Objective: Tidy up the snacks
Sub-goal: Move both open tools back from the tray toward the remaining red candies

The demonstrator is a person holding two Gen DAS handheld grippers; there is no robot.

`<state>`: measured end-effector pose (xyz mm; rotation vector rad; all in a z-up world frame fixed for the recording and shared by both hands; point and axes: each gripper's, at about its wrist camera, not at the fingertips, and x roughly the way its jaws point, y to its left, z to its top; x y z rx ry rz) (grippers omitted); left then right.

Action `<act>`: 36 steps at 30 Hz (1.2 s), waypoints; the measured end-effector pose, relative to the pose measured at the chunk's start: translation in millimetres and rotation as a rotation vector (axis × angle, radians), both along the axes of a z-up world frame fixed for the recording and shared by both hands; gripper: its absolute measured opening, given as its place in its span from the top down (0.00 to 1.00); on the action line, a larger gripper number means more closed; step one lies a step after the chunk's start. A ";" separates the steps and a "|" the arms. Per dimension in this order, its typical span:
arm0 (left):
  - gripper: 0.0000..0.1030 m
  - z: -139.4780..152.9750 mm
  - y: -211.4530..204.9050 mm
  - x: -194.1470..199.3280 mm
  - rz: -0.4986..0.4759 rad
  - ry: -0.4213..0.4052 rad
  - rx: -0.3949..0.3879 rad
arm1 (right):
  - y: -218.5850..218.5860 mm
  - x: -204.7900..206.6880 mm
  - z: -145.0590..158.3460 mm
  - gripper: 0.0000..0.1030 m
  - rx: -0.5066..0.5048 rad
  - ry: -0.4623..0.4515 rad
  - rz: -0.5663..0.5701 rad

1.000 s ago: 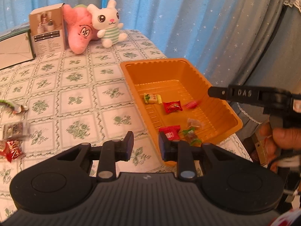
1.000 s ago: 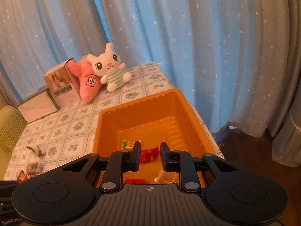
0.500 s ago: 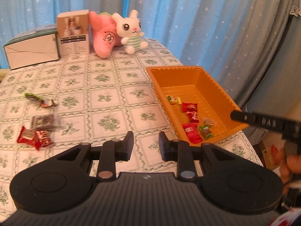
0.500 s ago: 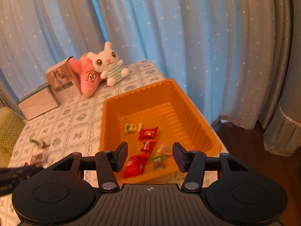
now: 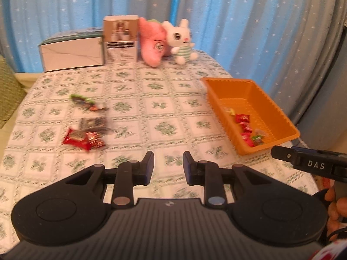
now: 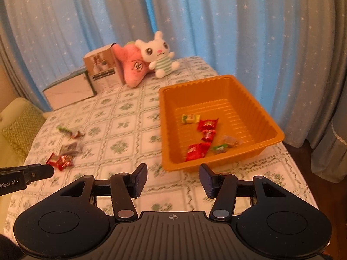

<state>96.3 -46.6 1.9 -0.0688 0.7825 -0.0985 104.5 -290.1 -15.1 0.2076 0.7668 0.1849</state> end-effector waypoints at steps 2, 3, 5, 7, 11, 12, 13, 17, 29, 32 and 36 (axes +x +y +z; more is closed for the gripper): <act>0.73 -3.1 11.8 -8.6 0.022 0.006 0.014 | 11.2 -2.6 -1.1 0.49 -0.012 0.007 0.032; 0.72 -4.7 18.5 -13.2 0.035 0.009 0.016 | 16.1 -4.2 -1.9 0.49 -0.015 0.008 0.044; 0.69 -7.7 31.9 -20.9 0.063 0.019 0.019 | 26.1 -6.7 -3.2 0.49 -0.019 0.011 0.064; 0.67 -10.3 43.4 -25.6 0.090 0.027 0.022 | 36.1 -7.7 -4.5 0.49 -0.018 0.010 0.082; 0.60 -13.2 62.3 -32.4 0.140 0.036 0.047 | 55.8 -8.8 -5.3 0.49 -0.016 0.004 0.125; 0.59 -13.0 65.7 -33.4 0.149 0.035 0.060 | 60.1 -8.7 -4.8 0.49 -0.016 0.002 0.135; 0.57 -12.7 69.1 -33.8 0.158 0.036 0.066 | 64.7 -8.2 -4.4 0.49 -0.017 -0.001 0.144; 0.56 -10.5 80.9 -36.0 0.185 0.037 0.064 | 81.3 -7.1 -3.0 0.49 -0.028 -0.008 0.172; 0.55 -9.3 107.4 -37.2 0.236 0.042 0.068 | 122.2 -1.5 -1.2 0.40 -0.028 -0.030 0.255; 0.55 -11.6 114.8 -36.0 0.252 0.049 0.067 | 132.5 2.7 -1.8 0.38 -0.037 -0.033 0.275; 0.55 -15.0 124.4 -32.6 0.268 0.057 0.067 | 145.9 9.9 -4.1 0.37 -0.049 -0.030 0.297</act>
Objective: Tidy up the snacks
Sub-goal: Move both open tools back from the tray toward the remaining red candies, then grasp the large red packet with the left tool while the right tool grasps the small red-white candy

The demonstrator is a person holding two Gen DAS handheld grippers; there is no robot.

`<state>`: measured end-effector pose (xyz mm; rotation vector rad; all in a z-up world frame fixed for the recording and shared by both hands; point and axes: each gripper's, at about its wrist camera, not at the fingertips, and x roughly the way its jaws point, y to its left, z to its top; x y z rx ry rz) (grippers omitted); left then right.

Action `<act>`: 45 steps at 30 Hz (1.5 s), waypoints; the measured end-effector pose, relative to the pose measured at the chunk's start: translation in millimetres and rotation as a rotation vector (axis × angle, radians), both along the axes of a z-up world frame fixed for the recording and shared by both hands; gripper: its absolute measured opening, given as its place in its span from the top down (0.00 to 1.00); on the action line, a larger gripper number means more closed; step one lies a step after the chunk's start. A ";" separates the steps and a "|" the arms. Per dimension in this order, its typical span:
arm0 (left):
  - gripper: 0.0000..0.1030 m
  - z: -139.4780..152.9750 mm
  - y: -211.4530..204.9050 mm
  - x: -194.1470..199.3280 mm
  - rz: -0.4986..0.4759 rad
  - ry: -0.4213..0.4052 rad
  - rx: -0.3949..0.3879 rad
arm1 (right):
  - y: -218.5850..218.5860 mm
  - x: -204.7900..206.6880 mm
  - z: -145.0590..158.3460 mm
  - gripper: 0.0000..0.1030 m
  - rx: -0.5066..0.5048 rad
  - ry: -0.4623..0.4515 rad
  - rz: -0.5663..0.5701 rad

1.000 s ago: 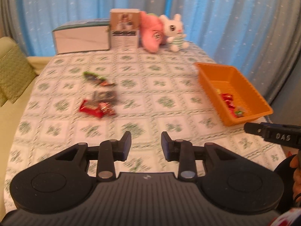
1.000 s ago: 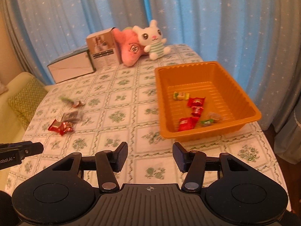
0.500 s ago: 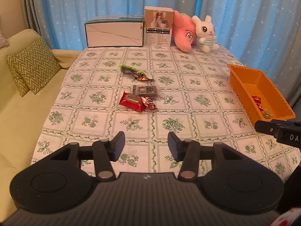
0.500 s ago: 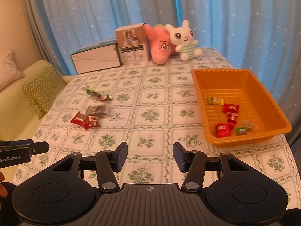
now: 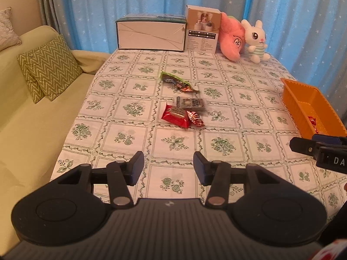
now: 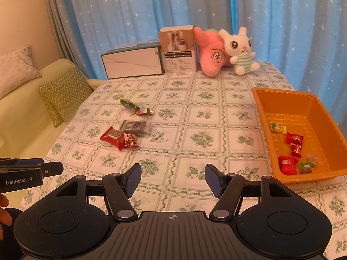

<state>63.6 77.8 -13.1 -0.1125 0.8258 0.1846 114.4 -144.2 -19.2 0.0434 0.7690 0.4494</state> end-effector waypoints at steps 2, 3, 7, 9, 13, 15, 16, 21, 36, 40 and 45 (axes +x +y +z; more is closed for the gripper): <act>0.55 -1.9 4.9 2.9 0.007 0.004 -0.002 | 8.2 5.0 -2.1 0.37 -0.007 0.002 0.013; 0.55 -2.9 8.3 4.9 0.011 0.005 -0.003 | 12.0 7.7 -3.1 0.37 -0.009 0.002 0.018; 0.55 -7.5 18.6 14.8 0.021 0.005 -0.004 | 30.4 20.5 -12.0 0.37 -0.030 0.000 0.039; 0.55 -11.1 24.3 22.2 0.026 0.007 -0.012 | 38.4 28.1 -17.4 0.37 -0.034 0.008 0.050; 0.55 -18.6 34.7 38.5 0.036 0.010 -0.029 | 56.8 44.7 -28.8 0.37 -0.032 0.019 0.081; 0.55 -22.1 39.1 47.5 0.038 0.010 -0.036 | 65.7 53.4 -34.2 0.37 -0.030 0.018 0.100; 0.55 -24.1 41.0 51.9 0.037 0.011 -0.040 | 70.3 58.4 -37.6 0.37 -0.029 0.023 0.109; 0.55 -34.6 50.2 71.9 0.030 0.020 -0.050 | 89.8 80.4 -54.3 0.37 -0.016 0.043 0.154; 0.55 -60.8 72.2 106.3 -0.002 0.038 -0.064 | 135.8 123.8 -96.6 0.58 -0.030 0.061 0.233; 0.55 -64.0 73.8 109.3 -0.006 0.041 -0.068 | 145.2 130.4 -102.9 0.64 -0.055 0.055 0.255; 0.55 -66.6 73.0 113.3 -0.024 0.040 -0.070 | 153.9 131.1 -108.0 0.78 -0.100 0.037 0.288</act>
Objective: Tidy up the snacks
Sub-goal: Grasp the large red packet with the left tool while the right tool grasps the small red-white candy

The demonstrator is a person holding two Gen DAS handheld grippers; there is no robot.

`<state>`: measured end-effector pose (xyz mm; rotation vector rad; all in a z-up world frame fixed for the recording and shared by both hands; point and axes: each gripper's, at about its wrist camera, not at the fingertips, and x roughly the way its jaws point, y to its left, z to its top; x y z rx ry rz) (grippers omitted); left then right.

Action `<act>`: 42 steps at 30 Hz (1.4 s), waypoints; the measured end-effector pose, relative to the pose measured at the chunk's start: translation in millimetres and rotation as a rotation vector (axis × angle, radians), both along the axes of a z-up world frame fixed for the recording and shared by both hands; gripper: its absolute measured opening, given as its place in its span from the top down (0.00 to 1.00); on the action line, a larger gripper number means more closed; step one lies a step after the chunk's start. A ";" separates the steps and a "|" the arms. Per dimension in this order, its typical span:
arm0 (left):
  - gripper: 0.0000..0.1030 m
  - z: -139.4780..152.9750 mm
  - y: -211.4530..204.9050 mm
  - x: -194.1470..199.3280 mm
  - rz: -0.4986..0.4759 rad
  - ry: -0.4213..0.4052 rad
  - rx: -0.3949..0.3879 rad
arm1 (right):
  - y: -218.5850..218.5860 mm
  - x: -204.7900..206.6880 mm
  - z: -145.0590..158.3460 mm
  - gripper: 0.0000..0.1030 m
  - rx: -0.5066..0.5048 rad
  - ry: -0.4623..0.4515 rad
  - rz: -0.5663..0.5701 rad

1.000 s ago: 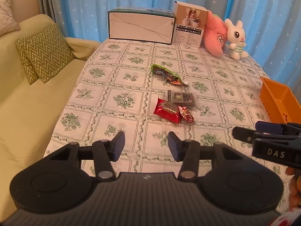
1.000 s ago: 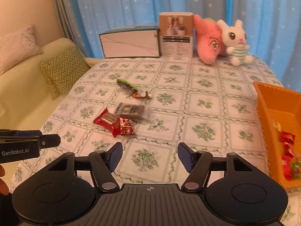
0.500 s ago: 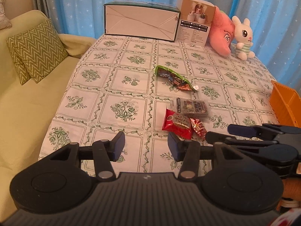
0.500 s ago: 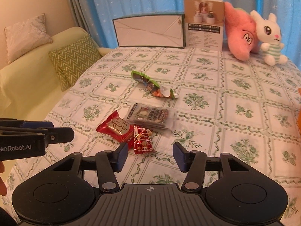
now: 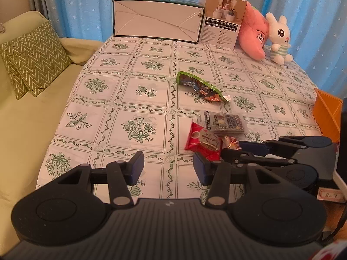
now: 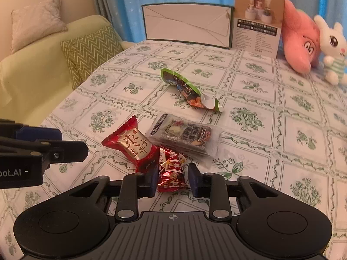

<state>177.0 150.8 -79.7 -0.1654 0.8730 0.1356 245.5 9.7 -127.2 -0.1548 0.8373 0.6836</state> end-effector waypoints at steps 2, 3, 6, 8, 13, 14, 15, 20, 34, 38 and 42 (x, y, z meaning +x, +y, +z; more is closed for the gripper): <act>0.55 -1.4 -1.2 2.1 -0.014 -0.001 -0.009 | -2.8 -2.0 1.0 0.79 -0.001 -0.008 -0.005; 0.55 -2.0 -2.4 3.5 -0.022 -0.002 -0.016 | -5.5 -3.2 2.1 0.82 0.000 -0.013 -0.011; 0.55 -4.7 -5.9 9.1 -0.057 -0.007 -0.042 | -17.9 -6.6 6.0 0.83 0.000 -0.025 -0.034; 0.55 -8.2 -7.8 15.0 -0.074 -0.007 -0.060 | -28.1 -7.1 7.4 0.83 0.003 -0.020 -0.061; 0.55 -19.1 -7.9 35.3 -0.099 0.009 -0.077 | -46.9 -10.1 9.8 0.83 0.008 -0.013 -0.095; 0.55 -20.9 -8.0 39.3 -0.106 0.013 -0.080 | -49.2 -10.6 9.7 0.83 0.008 -0.012 -0.100; 0.55 -22.8 -7.5 42.8 -0.112 0.013 -0.090 | -52.2 -11.9 10.2 0.83 0.011 -0.010 -0.106; 0.56 -33.7 -5.4 58.9 -0.113 0.039 -0.160 | -59.4 -16.4 7.2 0.83 0.007 -0.004 -0.120; 0.75 -20.6 -41.1 24.5 -0.086 0.023 -0.142 | -77.6 -28.4 13.5 0.83 0.014 0.007 -0.163; 0.78 -10.9 -53.3 5.8 -0.078 0.015 -0.147 | -90.7 -40.1 20.8 0.83 0.021 0.008 -0.189; 0.79 -6.2 -64.9 -11.9 -0.077 0.017 -0.152 | -104.3 -53.7 27.9 0.83 0.028 0.009 -0.210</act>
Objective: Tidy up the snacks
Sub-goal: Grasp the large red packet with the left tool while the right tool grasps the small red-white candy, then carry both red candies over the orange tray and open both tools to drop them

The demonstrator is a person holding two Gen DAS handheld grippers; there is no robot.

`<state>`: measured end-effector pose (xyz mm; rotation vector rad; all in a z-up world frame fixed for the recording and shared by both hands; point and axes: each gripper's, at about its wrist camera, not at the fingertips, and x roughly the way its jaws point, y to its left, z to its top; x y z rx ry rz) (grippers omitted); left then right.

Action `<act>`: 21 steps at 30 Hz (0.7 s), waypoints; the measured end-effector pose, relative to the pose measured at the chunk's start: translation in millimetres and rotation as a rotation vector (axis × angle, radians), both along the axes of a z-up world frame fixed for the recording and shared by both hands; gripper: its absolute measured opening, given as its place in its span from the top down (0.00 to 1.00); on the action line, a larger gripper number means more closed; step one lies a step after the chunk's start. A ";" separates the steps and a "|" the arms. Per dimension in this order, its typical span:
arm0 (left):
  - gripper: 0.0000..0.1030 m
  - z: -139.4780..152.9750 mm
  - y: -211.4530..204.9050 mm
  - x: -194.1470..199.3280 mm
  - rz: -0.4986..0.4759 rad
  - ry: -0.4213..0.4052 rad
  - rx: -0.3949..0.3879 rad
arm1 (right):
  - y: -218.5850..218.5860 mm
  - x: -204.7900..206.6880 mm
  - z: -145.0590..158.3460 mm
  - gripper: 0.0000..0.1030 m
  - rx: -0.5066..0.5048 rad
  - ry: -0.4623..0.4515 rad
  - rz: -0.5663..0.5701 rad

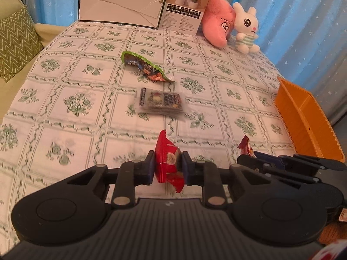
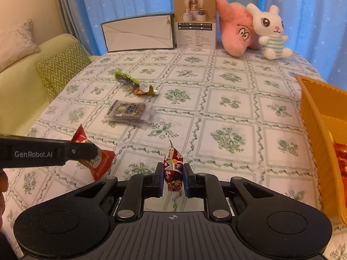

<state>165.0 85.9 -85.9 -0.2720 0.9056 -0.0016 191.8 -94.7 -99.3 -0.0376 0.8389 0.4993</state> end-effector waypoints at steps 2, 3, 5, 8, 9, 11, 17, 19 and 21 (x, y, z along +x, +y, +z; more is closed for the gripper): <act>0.79 2.8 -7.1 -8.2 -0.006 0.002 0.000 | -6.9 -6.7 3.4 0.83 0.003 -0.002 -0.009; 0.79 5.2 -10.9 -13.0 -0.010 0.002 0.004 | -10.1 -10.1 5.4 0.83 0.006 -0.003 -0.015; 0.80 11.1 -18.4 -21.4 -0.020 -0.004 0.012 | -16.6 -17.2 9.8 0.83 0.010 -0.007 -0.023; 0.81 20.9 -29.3 -31.3 -0.032 -0.023 0.020 | -27.6 -29.2 17.2 0.83 0.016 -0.014 -0.039; 0.81 23.7 -33.0 -33.9 -0.037 -0.028 0.021 | -31.9 -33.5 19.8 0.83 0.018 -0.016 -0.045; 0.81 28.6 -40.5 -38.0 -0.051 -0.036 0.026 | -39.5 -41.6 23.1 0.83 0.020 -0.018 -0.055; 0.81 43.7 -61.3 -50.4 -0.089 -0.060 0.026 | -63.9 -63.1 34.5 0.83 0.027 -0.030 -0.093; 0.81 50.6 -69.1 -53.2 -0.100 -0.073 0.027 | -71.9 -68.6 39.2 0.83 0.032 -0.036 -0.105; 0.81 57.5 -77.0 -54.8 -0.113 -0.085 0.027 | -79.1 -73.6 43.4 0.83 0.035 -0.040 -0.116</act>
